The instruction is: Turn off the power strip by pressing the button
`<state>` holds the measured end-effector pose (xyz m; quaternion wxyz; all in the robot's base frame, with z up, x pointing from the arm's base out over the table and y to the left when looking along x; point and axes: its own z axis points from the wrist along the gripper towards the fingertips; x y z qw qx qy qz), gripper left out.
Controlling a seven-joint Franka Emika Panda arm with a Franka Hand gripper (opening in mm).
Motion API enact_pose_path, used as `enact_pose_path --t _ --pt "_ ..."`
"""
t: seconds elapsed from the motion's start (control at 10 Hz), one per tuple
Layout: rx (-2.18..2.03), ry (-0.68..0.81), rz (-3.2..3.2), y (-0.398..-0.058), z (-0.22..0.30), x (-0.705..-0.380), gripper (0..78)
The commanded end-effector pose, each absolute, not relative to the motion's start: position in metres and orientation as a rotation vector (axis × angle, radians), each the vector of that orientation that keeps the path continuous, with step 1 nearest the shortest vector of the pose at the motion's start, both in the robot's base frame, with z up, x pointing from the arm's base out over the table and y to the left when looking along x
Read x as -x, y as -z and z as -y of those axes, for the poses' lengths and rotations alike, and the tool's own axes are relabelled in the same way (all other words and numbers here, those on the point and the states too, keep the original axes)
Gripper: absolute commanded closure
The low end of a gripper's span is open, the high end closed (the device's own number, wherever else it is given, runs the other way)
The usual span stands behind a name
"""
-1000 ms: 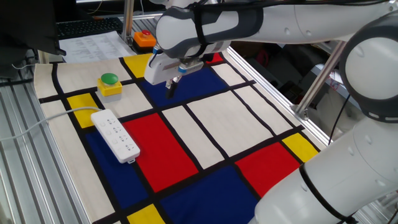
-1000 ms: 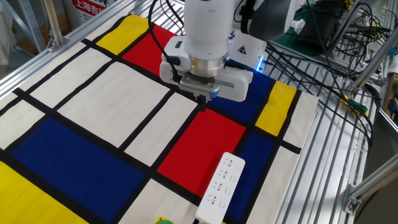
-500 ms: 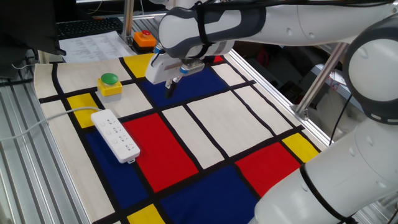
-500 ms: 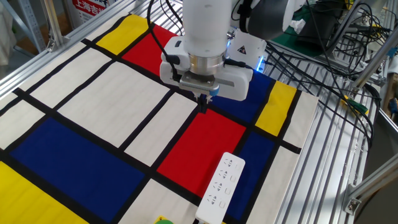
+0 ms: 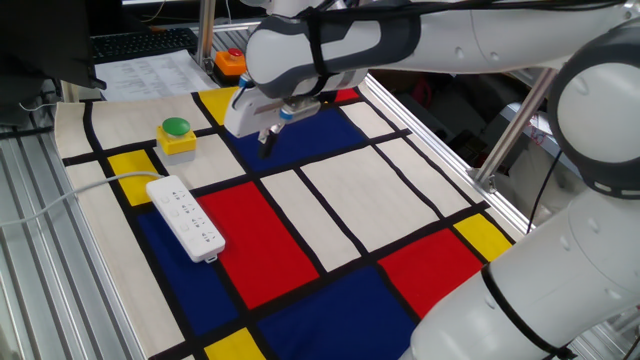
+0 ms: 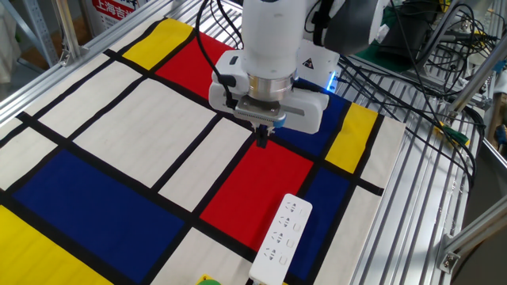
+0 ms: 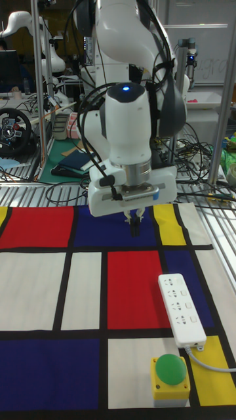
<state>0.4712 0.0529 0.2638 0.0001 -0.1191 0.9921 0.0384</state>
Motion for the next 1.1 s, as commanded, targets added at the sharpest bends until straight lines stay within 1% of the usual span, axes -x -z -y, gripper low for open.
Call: enact_pose_path --t 0.1,0.3,0.6,0.9,1.1 --pt "0.275 -0.011 -3.139 -0.265 -0.086 -0.474 77.6" --pt "0.231 0.051 -3.138 -0.261 -0.117 -0.459 77.6" --pt "0.227 0.041 -3.105 -0.249 -0.137 -0.436 77.6" --pt "0.206 0.063 -3.116 -0.246 -0.156 -0.432 77.6" --pt "0.209 0.046 -3.101 -0.236 -0.159 -0.431 77.6"
